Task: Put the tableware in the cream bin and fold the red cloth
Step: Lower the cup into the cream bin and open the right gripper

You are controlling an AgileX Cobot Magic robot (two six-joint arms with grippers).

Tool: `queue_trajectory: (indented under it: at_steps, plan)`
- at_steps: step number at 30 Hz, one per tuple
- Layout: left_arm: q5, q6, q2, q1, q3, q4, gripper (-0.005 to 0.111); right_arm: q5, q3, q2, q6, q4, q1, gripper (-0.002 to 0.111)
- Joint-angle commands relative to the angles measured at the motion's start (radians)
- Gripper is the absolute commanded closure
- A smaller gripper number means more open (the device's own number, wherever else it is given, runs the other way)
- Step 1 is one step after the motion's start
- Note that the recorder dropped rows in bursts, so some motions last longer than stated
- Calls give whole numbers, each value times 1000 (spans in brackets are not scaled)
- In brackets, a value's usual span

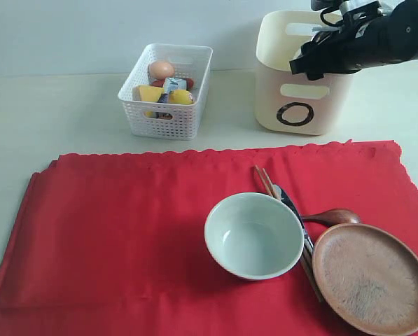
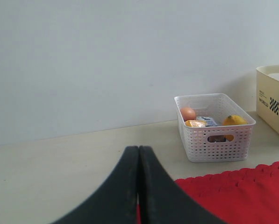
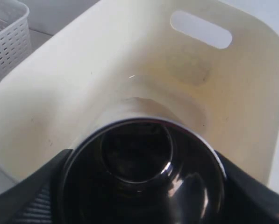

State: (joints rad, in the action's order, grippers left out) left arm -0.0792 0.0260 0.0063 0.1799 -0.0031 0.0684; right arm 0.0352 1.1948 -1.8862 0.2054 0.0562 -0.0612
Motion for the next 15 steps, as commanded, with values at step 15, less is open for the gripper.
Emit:
queue_trajectory:
  at_steps: [15]
  plan:
    - [-1, -2, -6, 8, 3, 0, 106, 31, -1, 193, -34, -6, 6, 21]
